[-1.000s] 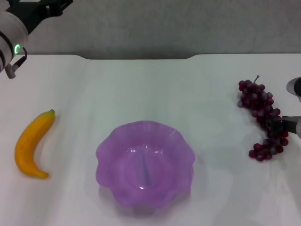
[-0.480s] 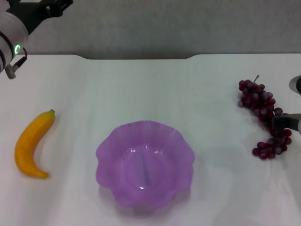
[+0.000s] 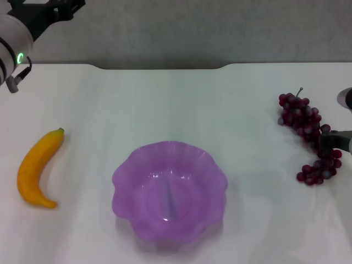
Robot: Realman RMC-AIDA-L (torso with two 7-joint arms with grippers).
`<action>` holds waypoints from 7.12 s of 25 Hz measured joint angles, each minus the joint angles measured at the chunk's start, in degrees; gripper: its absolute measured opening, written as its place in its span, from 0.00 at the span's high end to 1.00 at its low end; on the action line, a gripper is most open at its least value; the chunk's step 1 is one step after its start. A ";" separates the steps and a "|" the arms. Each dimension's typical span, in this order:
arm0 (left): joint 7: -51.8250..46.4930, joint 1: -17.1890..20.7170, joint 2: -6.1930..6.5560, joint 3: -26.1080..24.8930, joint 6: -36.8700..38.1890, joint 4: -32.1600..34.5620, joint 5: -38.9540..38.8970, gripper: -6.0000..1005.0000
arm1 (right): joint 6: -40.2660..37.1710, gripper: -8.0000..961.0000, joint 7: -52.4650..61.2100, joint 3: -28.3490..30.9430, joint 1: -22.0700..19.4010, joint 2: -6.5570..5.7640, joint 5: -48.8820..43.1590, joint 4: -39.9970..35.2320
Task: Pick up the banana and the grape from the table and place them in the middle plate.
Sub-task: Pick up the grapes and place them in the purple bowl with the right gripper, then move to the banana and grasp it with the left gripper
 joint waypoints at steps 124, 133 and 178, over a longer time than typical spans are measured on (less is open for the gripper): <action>0.53 -0.56 0.09 -0.66 0.31 -4.37 0.09 0.20 | 17.59 0.79 44.45 -51.24 -15.10 -0.26 -32.30 -68.71; 0.53 -0.61 0.08 -0.67 0.27 -4.39 0.09 0.20 | 17.75 0.76 45.81 -53.39 -15.18 -0.18 -32.63 -68.91; -0.01 -1.11 0.06 -1.14 -0.32 -3.86 -0.01 0.20 | 13.83 0.35 48.33 -55.73 -10.41 -0.25 -32.90 -58.88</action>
